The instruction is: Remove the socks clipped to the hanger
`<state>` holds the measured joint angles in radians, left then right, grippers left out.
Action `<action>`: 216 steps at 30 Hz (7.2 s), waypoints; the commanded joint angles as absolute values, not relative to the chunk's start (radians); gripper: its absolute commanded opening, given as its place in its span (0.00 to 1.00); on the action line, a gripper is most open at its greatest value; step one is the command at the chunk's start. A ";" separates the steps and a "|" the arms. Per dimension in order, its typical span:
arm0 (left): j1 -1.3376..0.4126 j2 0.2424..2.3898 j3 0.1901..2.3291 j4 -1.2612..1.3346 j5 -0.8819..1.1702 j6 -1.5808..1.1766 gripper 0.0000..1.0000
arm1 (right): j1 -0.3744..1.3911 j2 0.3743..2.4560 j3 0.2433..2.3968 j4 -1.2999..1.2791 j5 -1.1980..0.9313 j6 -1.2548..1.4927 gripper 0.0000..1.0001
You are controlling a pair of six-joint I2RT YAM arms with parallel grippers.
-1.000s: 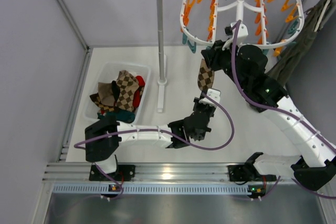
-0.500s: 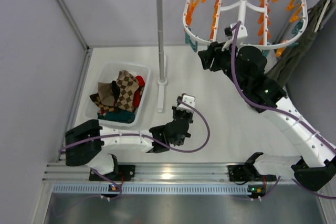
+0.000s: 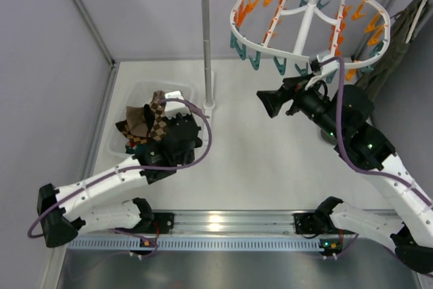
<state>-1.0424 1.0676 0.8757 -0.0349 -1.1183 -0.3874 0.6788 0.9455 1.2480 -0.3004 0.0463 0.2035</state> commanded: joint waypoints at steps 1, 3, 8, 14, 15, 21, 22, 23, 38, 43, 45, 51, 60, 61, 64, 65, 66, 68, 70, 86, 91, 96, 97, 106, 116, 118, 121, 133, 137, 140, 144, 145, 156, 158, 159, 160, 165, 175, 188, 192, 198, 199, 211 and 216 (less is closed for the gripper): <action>-0.948 0.989 0.952 -0.247 -1.091 -0.472 0.00 | 0.667 0.878 1.235 -0.330 -0.055 0.196 0.99; -0.849 0.988 0.979 -0.288 -1.031 -0.469 0.00 | 0.669 0.832 1.223 -0.348 -0.077 0.187 0.99; -0.578 1.078 1.110 -0.337 -0.833 -0.443 0.00 | 0.667 0.704 1.163 -0.382 -0.086 0.183 0.99; -0.350 1.270 1.187 -0.348 -0.632 -0.463 0.00 | 0.667 0.577 1.118 -0.413 -0.107 0.196 0.99; -0.332 1.328 1.186 -0.348 -0.624 -0.481 0.00 | 0.669 0.562 1.099 -0.413 -0.107 0.201 0.99; -0.273 1.616 1.171 -0.339 -0.548 -0.576 0.00 | 0.667 0.474 1.007 -0.411 -0.086 0.207 1.00; -0.272 1.652 1.164 -0.339 -0.545 -0.597 0.00 | 0.669 0.460 0.996 -0.414 -0.080 0.209 0.99; -0.256 1.687 1.160 -0.334 -0.534 -0.613 0.00 | 0.667 0.453 0.988 -0.414 -0.075 0.207 0.99; -0.183 1.671 0.976 -0.232 -0.592 -0.848 0.00 | 0.667 0.368 0.925 -0.451 -0.028 0.201 0.99; -0.179 1.634 0.989 -0.229 -0.595 -0.887 0.00 | 0.667 0.371 0.928 -0.459 -0.026 0.196 0.99; -0.178 1.643 0.997 -0.227 -0.594 -0.903 0.00 | 0.667 0.374 0.927 -0.462 -0.028 0.196 0.99; -0.146 1.735 1.031 -0.224 -0.535 -0.963 0.00 | 0.667 0.370 0.923 -0.472 -0.026 0.195 0.99; -0.121 1.848 1.060 -0.198 -0.482 -1.057 0.00 | 0.669 0.380 0.913 -0.488 -0.017 0.183 0.99; -0.111 1.876 1.071 -0.201 -0.462 -1.063 0.00 | 0.667 0.380 0.913 -0.489 -0.017 0.184 0.99; -0.092 1.905 1.094 -0.201 -0.451 -1.098 0.00 | 0.667 0.383 0.916 -0.489 -0.017 0.183 1.00; -0.092 1.904 1.095 -0.199 -0.454 -1.121 0.00 | 0.667 0.385 0.919 -0.491 -0.015 0.183 0.99; -0.092 1.902 1.089 -0.199 -0.457 -1.135 0.00 | 0.669 0.384 0.917 -0.494 -0.014 0.183 0.99; -0.092 1.890 1.075 -0.199 -0.462 -1.190 0.00 | 0.667 0.383 0.914 -0.494 -0.011 0.181 0.99; -0.092 1.884 1.065 -0.201 -0.462 -1.221 0.00 | 0.669 0.388 0.913 -0.491 -0.011 0.181 0.99; -0.092 1.861 1.072 -0.201 -0.483 -1.296 0.34 | 0.667 0.373 0.890 -0.509 -0.006 0.184 0.99; -0.094 1.764 1.052 -0.199 -0.486 -1.244 0.71 | 0.667 0.382 0.894 -0.500 -0.014 0.190 0.99; -0.107 1.697 1.058 -0.201 -0.492 -1.204 0.88 | 0.667 0.393 0.899 -0.491 -0.011 0.192 0.99; -0.107 1.687 1.060 -0.201 -0.492 -1.197 0.92 | 0.667 0.394 0.900 -0.491 -0.012 0.192 0.99; -0.107 1.595 1.078 -0.201 -0.453 -1.125 0.98 | 0.669 0.396 0.899 -0.499 -0.006 0.192 0.99; -0.107 1.491 1.106 -0.202 -0.344 -1.008 0.99 | 0.669 0.414 0.894 -0.489 -0.006 0.190 1.00; -0.107 1.438 1.078 -0.203 -0.336 -0.986 0.99 | 0.667 0.419 0.896 -0.488 -0.006 0.189 0.99; -0.107 1.367 1.042 -0.202 -0.344 -0.963 0.99 | 0.667 0.420 0.894 -0.488 -0.006 0.187 1.00; -0.107 1.324 1.032 -0.253 -0.221 -0.724 0.98 | 0.669 0.416 0.900 -0.503 0.044 0.192 1.00; -0.123 1.261 1.078 -0.357 -0.094 -0.571 0.99 | 0.667 0.451 0.879 -0.511 0.249 0.206 0.99; -0.127 1.163 1.077 -0.441 -0.042 -0.491 0.99 | 0.667 0.477 0.851 -0.503 0.384 0.224 0.99; -0.127 0.990 1.057 -0.529 -0.012 -0.401 0.99 | 0.667 0.494 0.859 -0.540 0.523 0.241 0.99; -0.127 0.954 1.054 -0.550 -0.005 -0.384 0.99 | 0.669 0.494 0.862 -0.549 0.540 0.241 0.99; -0.127 0.525 1.043 -0.686 0.086 -0.175 0.98 | 0.669 0.394 0.870 -0.704 0.534 0.232 0.99; -0.127 0.488 1.049 -0.698 0.107 -0.157 0.98 | 0.667 0.391 0.888 -0.750 0.522 0.229 1.00; -0.129 0.460 1.054 -0.721 0.109 -0.152 0.99 | 0.667 0.385 0.896 -0.764 0.514 0.229 0.99; -0.129 0.448 1.058 -0.732 0.106 -0.152 0.99 | 0.667 0.379 0.913 -0.793 0.511 0.229 0.99; -0.141 0.371 1.062 -0.765 0.089 -0.150 0.99 | 0.669 0.321 0.945 -0.833 0.517 0.221 1.00; -0.172 0.334 1.017 -0.767 0.055 -0.147 0.98 | 0.669 0.302 1.002 -0.891 0.537 0.183 0.99; -0.184 0.351 0.988 -0.759 0.064 -0.141 0.98 | 0.667 0.330 1.055 -0.934 0.595 0.127 0.99; -0.190 0.371 0.980 -0.747 0.060 -0.147 0.99 | 0.667 0.324 1.052 -0.928 0.598 0.133 0.99; -0.189 0.382 0.980 -0.747 0.054 -0.149 0.99 | 0.667 0.322 1.042 -0.917 0.597 0.141 1.00; -0.190 0.380 0.982 -0.746 0.049 -0.149 0.99 | 0.669 0.324 1.043 -0.916 0.597 0.143 1.00; -0.190 0.382 0.989 -0.747 0.021 -0.158 0.99 | 0.667 0.318 1.035 -0.893 0.595 0.144 0.99; -0.190 0.385 0.991 -0.742 0.009 -0.164 0.98 | 0.667 0.311 1.019 -0.877 0.604 0.150 0.99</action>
<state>-0.1864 0.3721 0.9852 -0.7712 0.0277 -0.1612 0.6773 0.3141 1.0153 -0.9054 0.5819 0.1493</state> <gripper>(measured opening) 0.985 0.993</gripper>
